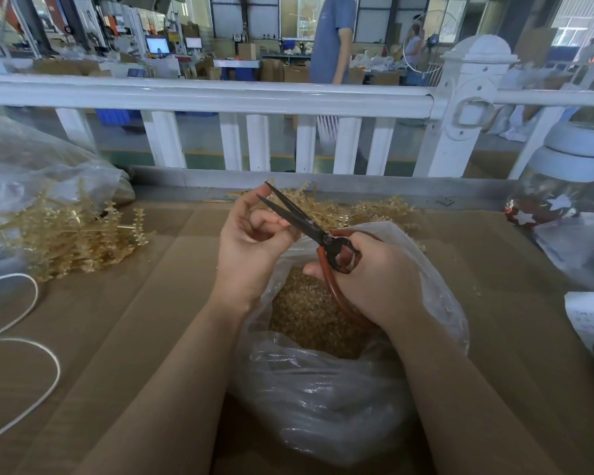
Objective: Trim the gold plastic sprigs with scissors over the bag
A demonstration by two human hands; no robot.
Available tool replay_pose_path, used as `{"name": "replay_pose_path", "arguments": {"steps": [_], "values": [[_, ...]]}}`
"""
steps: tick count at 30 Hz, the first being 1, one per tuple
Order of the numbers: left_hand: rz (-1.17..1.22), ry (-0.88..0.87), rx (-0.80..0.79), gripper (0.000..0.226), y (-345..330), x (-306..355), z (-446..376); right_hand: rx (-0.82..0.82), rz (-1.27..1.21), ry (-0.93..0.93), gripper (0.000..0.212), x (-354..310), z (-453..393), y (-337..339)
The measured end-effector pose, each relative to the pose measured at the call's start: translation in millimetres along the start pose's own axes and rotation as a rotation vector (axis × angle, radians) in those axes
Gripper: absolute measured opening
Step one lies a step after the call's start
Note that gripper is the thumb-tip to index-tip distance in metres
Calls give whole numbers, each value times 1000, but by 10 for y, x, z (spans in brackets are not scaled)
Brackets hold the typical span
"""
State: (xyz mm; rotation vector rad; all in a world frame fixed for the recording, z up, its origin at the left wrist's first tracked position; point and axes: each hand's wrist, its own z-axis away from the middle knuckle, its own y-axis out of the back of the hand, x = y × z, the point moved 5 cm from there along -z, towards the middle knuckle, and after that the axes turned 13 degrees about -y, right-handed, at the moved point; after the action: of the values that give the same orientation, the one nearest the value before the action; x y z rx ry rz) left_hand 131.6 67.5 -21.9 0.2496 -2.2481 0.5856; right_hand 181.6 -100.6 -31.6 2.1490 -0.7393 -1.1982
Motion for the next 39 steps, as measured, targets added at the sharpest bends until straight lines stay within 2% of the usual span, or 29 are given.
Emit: {"name": "replay_pose_path", "arguments": {"steps": [2,4,7,10,16,20,23,27,29,34,39], "values": [[-12,1,-6,62,2,-2,1,-10,-13,-2,76,-5,7,1],[-24,9,-24,63,-2,-2,4,-17,-45,-35,53,3,5,4],[-47,32,-88,64,-42,-24,34,-95,-236,-145,44,40,-6,-26],[-81,49,-163,63,-115,-77,87,-179,-462,-196,19,43,-22,-62],[-107,60,-241,57,-141,-168,115,-284,-641,-209,9,61,-75,-86],[-25,82,-236,51,-162,-187,122,-305,-676,-221,11,53,-67,-103],[-58,42,-213,40,-154,-170,113,-292,-693,-196,10,18,-49,-88],[-15,43,-184,39,-168,-138,111,-264,-634,-176,16,9,-38,-71],[24,44,-148,39,-162,-103,100,-239,-545,-183,13,25,-35,-51],[79,22,-56,43,-63,-68,44,-107,-183,-92,37,32,-20,93],[40,-19,-42,42,-28,1,20,-69,-34,-58,51,27,-5,8]]}}
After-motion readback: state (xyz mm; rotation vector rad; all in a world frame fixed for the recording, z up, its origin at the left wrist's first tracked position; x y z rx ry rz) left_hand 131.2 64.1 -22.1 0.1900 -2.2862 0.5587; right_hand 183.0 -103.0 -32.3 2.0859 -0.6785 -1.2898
